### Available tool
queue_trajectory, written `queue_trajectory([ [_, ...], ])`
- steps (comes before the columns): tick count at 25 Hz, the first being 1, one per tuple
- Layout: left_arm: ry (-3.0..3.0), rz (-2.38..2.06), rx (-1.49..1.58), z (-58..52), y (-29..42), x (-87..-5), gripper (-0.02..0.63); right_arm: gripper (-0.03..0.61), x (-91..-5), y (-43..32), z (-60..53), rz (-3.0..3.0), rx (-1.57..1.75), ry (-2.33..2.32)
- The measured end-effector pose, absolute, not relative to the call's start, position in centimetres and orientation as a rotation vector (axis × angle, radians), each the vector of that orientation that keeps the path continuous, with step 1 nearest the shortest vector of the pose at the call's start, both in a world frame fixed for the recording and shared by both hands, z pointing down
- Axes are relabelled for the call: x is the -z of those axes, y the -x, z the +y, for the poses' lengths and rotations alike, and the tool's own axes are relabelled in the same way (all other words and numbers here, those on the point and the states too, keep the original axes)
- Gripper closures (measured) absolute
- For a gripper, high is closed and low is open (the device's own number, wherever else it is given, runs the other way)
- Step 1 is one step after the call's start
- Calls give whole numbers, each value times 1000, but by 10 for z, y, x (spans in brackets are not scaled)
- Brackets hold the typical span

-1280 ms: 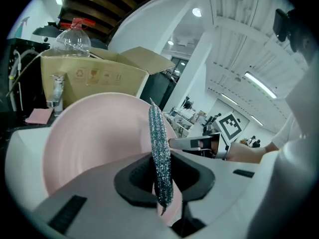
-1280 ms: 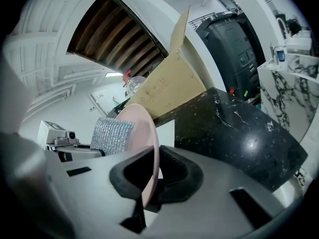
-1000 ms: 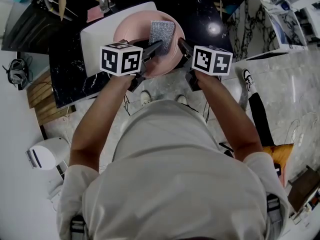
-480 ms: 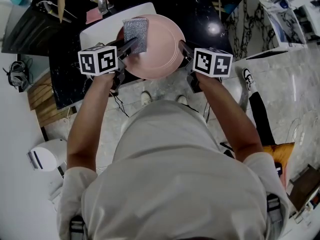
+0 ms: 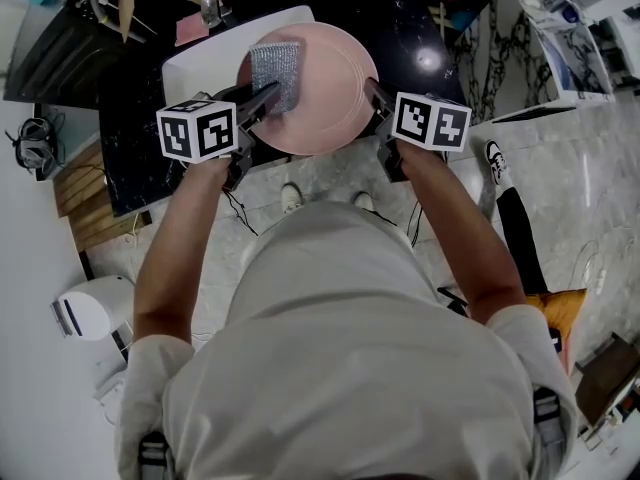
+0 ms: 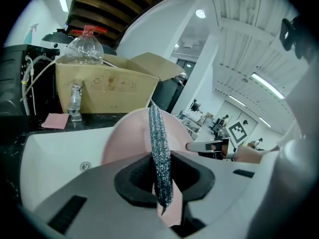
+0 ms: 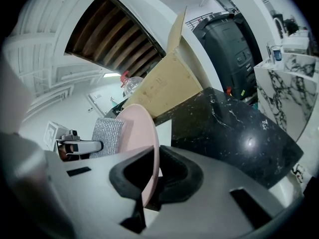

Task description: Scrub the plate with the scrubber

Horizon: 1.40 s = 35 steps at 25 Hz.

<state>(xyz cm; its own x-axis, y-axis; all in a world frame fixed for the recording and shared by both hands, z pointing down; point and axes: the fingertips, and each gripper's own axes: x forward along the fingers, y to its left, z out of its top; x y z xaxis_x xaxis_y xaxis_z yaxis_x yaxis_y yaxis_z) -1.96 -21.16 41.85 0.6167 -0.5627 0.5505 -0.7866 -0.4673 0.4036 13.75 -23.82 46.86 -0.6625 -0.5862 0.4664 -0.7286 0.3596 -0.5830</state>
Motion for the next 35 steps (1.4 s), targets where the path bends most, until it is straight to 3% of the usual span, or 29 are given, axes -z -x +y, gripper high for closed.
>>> queue_trajectory([
  [9, -2215, -851, -430, -192, -54, -437, 548, 555, -457, -120, -236, -2472, -1166, -1153],
  [28, -2104, -1174, -544, -193, 76, -454, 548, 551, -465, -129, -242, -2439, -1163, -1176],
  [35, -2168, -1121, -463, -183, 45, -433, 548, 554, -467, -124, -244, -2439, -1169, -1182],
])
